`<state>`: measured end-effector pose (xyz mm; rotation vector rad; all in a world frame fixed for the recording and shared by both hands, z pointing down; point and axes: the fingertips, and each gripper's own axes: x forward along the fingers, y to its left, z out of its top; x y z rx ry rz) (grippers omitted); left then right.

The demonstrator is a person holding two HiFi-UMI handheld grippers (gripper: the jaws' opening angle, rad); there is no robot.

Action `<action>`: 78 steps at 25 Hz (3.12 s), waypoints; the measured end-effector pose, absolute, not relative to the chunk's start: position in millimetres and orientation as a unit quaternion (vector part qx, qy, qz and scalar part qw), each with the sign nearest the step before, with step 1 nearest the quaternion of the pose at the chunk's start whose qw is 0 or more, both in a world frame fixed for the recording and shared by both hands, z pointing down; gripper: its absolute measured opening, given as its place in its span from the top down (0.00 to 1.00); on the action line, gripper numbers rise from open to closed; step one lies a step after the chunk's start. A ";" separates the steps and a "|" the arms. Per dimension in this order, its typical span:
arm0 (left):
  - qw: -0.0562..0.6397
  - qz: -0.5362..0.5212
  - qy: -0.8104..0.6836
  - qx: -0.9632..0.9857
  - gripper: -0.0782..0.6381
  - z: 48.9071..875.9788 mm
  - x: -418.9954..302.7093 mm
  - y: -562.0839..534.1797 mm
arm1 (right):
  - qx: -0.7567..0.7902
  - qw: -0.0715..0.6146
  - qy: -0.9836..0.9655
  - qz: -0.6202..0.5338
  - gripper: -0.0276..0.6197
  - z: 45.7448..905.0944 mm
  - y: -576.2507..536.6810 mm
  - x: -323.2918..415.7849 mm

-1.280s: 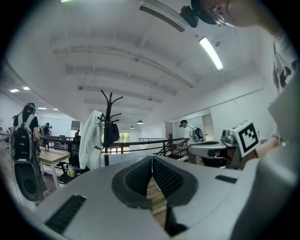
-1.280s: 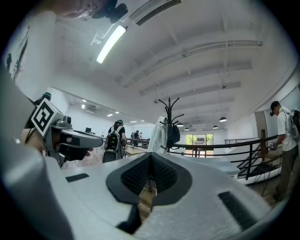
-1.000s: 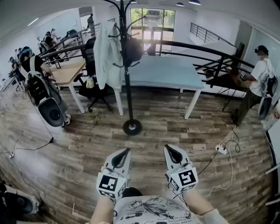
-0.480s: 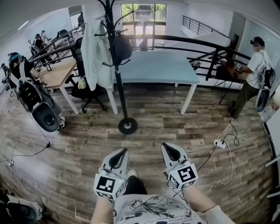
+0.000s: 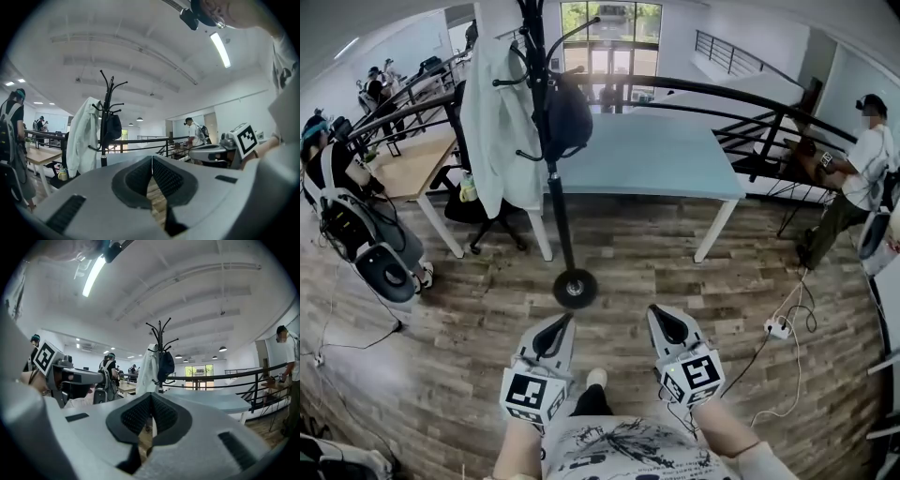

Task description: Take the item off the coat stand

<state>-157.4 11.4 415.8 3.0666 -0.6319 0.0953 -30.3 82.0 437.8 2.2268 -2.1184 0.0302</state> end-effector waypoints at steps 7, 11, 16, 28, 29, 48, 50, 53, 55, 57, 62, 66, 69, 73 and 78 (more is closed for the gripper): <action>0.005 0.022 -0.201 0.979 0.88 401.4 -88.8 -134.4 | 0.719 0.034 -0.694 0.002 0.97 425.8 -62.1 32.0; -0.009 0.020 -0.193 0.981 0.88 388.4 -55.6 -201.4 | 0.721 0.031 -0.693 0.001 0.97 422.9 -129.2 58.8; -0.011 0.022 -0.194 0.981 0.88 389.7 -25.5 -253.3 | 0.720 0.028 -0.693 0.007 0.97 427.3 -187.6 91.0; -0.022 0.011 -0.284 0.958 0.88 385.6 18.0 -325.8 | 0.650 0.016 -0.759 -0.027 0.97 409.9 -300.1 143.3; -0.020 0.008 -0.298 0.954 0.88 382.3 21.6 -329.8 | 0.641 0.016 -0.767 -0.029 0.97 406.0 -307.2 148.1; -0.040 -0.013 -0.456 0.889 0.88 351.0 71.7 -358.8 | 0.459 0.020 -0.884 -0.089 0.53 338.6 -424.1 170.0; -0.039 -0.006 -0.467 0.883 0.88 356.1 72.7 -356.8 | 0.444 0.014 -0.891 -0.092 0.52 331.7 -432.1 164.9; -0.037 0.001 -0.484 0.874 0.88 361.3 70.4 -354.3 | 0.420 0.003 -0.902 -0.097 0.52 320.3 -440.2 155.6; -0.041 0.003 -0.496 0.868 0.88 360.5 66.2 -352.7 | 0.405 0.001 -0.909 -0.098 0.53 314.3 -446.5 148.5; -0.047 0.007 -0.506 0.862 0.88 359.7 60.4 -350.2 | 0.398 0.003 -0.913 -0.096 0.57 312.7 -453.2 143.1; -0.048 0.008 -0.529 0.847 0.88 360.1 42.2 -341.6 | 0.416 0.005 -0.905 -0.091 0.77 313.4 -463.9 142.6; -0.047 0.011 -0.529 0.848 0.88 361.6 42.7 -333.5 | 0.435 0.008 -0.896 -0.092 0.85 310.7 -461.5 150.4; -0.050 0.013 -0.522 0.851 0.88 361.5 53.1 -325.9 | 0.447 0.002 -0.889 -0.100 0.90 306.5 -453.2 163.3; -0.048 0.012 -0.518 0.854 0.88 361.8 62.6 -318.8 | 0.456 -0.020 -0.882 -0.119 0.92 290.3 -436.3 179.7; -0.046 0.012 -0.502 0.864 0.88 366.2 76.0 -316.8 | 0.465 -0.057 -0.871 -0.149 0.92 256.3 -416.7 195.3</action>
